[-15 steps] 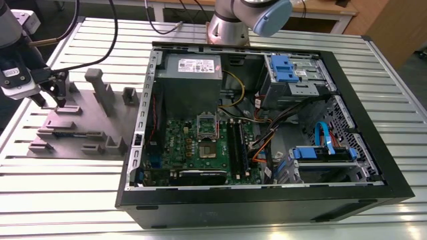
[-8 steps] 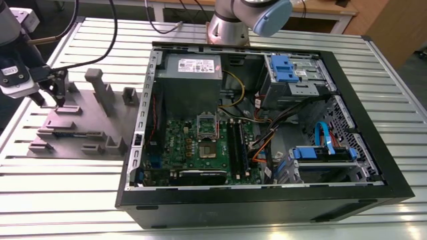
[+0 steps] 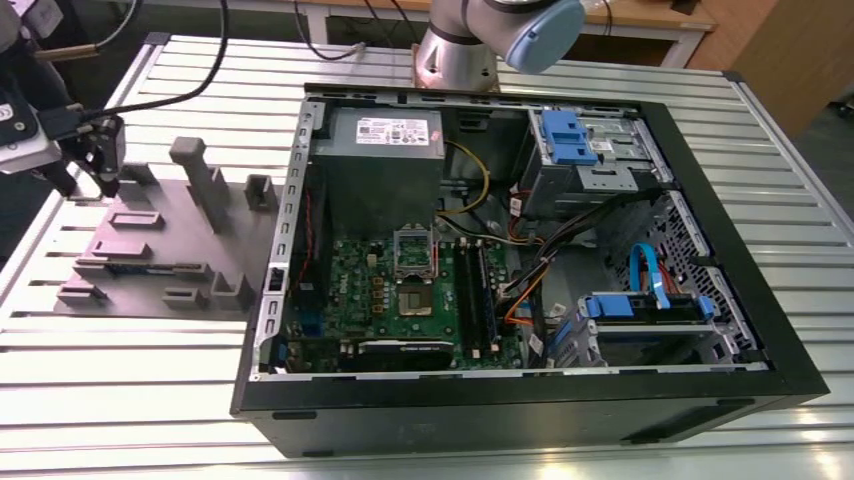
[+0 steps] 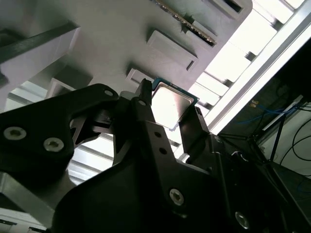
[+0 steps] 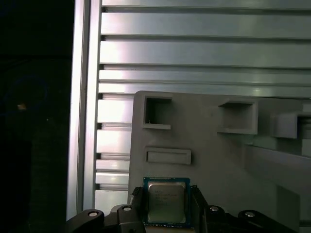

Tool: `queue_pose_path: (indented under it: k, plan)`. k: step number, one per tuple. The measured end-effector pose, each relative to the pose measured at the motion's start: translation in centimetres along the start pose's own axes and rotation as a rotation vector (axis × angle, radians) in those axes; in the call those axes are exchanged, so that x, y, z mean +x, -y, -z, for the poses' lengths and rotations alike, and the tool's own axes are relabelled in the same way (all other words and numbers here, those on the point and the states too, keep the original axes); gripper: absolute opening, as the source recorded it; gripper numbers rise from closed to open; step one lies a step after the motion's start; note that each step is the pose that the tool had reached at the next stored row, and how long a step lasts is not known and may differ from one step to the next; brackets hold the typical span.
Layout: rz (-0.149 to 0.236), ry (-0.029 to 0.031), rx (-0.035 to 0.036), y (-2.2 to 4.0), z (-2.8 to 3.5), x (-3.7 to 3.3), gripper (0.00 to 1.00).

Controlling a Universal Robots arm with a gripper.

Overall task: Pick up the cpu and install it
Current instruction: 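Pick up the cpu and move it towards the insertion slot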

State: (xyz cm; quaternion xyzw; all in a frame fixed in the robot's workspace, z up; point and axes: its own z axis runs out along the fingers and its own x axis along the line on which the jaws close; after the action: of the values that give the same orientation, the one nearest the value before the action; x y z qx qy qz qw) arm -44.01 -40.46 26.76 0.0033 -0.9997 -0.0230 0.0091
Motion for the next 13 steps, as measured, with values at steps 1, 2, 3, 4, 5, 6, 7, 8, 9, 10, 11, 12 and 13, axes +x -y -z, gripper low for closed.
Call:
queue_pose_path:
  k: [1,2,3,4,5,6,7,8,9,10,11,12,13]
  plan:
    - [0.000,0.0000,0.0001,-0.02,0.45,0.01,0.47]
    - [0.000,0.0001,0.0000,-0.04,0.89,0.01,0.47]
    - [0.000,0.0000,0.0000,-0.06,1.35,0.03,0.47]
    - [0.000,-0.0001,0.0001,-0.08,1.80,0.04,0.47]
    - [0.000,0.0000,0.0000,-0.10,2.25,0.04,0.47]
    - [0.000,0.0000,0.0001,-0.13,2.73,0.05,0.47]
    - [0.000,-0.0001,0.0000,-0.15,3.16,0.06,0.47]
    - [0.000,0.0000,0.0001,-0.16,3.44,0.06,0.47]
    - [0.000,0.0000,0.0000,-0.16,3.54,0.07,0.47]
    - [0.000,0.0002,0.0000,-0.16,3.53,0.06,0.47]
    - [0.000,0.0002,-0.0001,-0.16,3.53,0.06,0.47]
    - [0.000,0.0000,0.0000,-0.16,3.59,0.07,0.47]
    - [0.000,0.0000,0.0000,-0.17,3.62,0.07,0.47]
